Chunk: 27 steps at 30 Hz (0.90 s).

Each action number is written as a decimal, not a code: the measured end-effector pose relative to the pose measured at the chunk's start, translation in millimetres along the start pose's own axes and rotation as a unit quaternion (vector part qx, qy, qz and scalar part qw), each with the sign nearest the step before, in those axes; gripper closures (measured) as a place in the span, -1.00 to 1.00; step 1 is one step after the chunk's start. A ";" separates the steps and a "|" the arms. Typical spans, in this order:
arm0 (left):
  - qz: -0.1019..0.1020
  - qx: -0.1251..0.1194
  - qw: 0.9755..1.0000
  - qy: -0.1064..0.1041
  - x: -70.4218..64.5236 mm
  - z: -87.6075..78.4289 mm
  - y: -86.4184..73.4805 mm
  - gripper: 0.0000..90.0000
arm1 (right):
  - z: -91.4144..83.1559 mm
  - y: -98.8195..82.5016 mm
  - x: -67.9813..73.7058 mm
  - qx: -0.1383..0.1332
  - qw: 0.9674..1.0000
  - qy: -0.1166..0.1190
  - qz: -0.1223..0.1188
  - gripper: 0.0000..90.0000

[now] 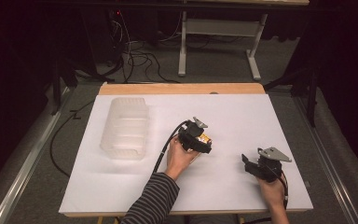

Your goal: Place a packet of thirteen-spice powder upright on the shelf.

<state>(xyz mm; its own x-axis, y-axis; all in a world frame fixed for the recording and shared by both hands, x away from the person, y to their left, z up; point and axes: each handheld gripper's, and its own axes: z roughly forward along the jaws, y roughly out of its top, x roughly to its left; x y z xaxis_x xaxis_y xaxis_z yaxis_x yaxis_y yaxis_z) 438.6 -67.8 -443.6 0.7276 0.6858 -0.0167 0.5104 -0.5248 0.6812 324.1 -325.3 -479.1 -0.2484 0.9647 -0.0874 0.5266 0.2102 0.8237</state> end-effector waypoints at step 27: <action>-0.002 0.033 0.999 0.006 2.6 25.6 -3.9 -0.41 | 0.1 0.1 0.3 0.000 1.000 0.000 0.000 -0.31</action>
<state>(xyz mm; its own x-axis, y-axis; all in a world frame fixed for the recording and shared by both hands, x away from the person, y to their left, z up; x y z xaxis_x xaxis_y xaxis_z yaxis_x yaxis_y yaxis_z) 450.3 -76.9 -465.0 0.7198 0.6941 -0.0108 0.5433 -0.5535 0.6312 324.1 -325.1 -479.1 -0.2493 0.9645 -0.0874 0.5258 0.2106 0.8241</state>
